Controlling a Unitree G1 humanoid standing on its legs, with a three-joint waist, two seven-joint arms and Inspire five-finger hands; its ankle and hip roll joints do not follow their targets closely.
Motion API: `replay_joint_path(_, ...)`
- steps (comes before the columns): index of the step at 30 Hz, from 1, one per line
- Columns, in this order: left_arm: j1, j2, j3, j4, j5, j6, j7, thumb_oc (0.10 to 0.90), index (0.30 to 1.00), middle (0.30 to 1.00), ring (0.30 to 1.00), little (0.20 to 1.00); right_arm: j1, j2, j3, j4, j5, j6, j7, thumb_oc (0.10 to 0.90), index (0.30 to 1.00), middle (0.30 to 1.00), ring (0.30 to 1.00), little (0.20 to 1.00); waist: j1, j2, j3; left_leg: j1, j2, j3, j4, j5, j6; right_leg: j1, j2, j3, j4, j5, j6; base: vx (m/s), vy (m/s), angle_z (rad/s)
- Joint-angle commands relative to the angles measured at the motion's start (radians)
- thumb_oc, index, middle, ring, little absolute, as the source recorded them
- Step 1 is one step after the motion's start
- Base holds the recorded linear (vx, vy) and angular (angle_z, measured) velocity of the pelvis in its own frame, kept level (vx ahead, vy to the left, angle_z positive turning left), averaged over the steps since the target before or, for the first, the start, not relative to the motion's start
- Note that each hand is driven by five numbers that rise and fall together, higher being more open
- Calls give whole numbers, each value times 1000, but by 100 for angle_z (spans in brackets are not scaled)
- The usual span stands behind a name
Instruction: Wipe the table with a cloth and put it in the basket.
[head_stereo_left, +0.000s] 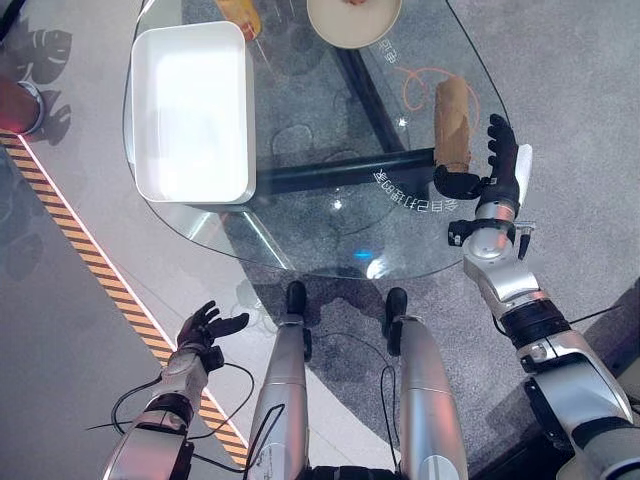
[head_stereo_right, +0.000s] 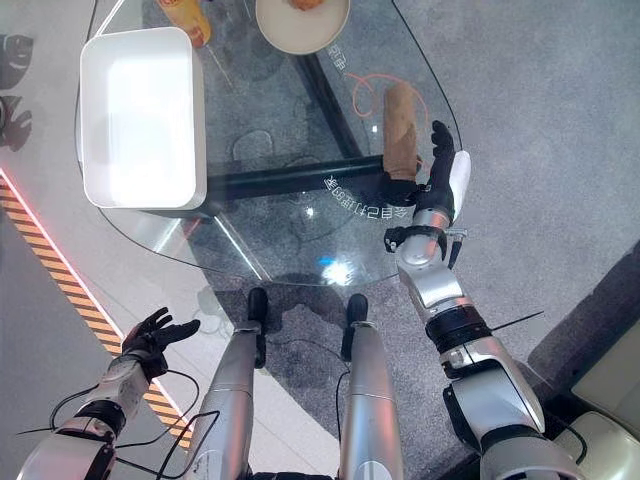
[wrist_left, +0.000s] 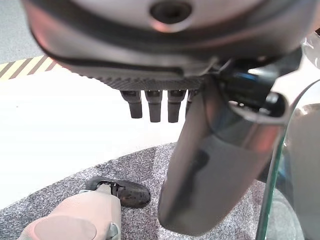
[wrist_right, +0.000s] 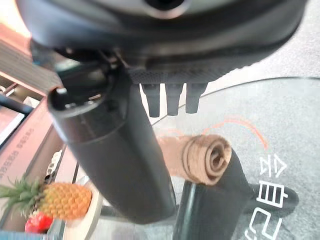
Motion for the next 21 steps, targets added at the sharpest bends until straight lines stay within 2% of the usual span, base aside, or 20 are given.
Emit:
replay_joint_path(1,41,6,-12,2,-7,-24,34,800,900,900,900,900,-106,-29,-2,-11,-56,-13,-28,800,900,900,900,900,-10,19,-21,-4,-120,85,10,-18,113,73,61,-59,-151,48,-44,0,0,0)
replay_joint_path(9,36,-14,-36,-2,-6,-25,43,800,900,900,900,900,-184,-38,44,95,-118,59,-82,800,900,900,900,900,5,31,-21,-9,-123,83,10,-15,115,63,57,-63,-144,50,-44,0,0,0)
replay_joint_path(21,20,-25,-65,-11,-12,-12,48,800,900,900,900,900,-271,-36,99,222,-131,105,-113,800,900,900,900,900,23,56,-21,-21,-134,80,7,-10,121,41,48,-71,-139,55,-42,3,9,2)
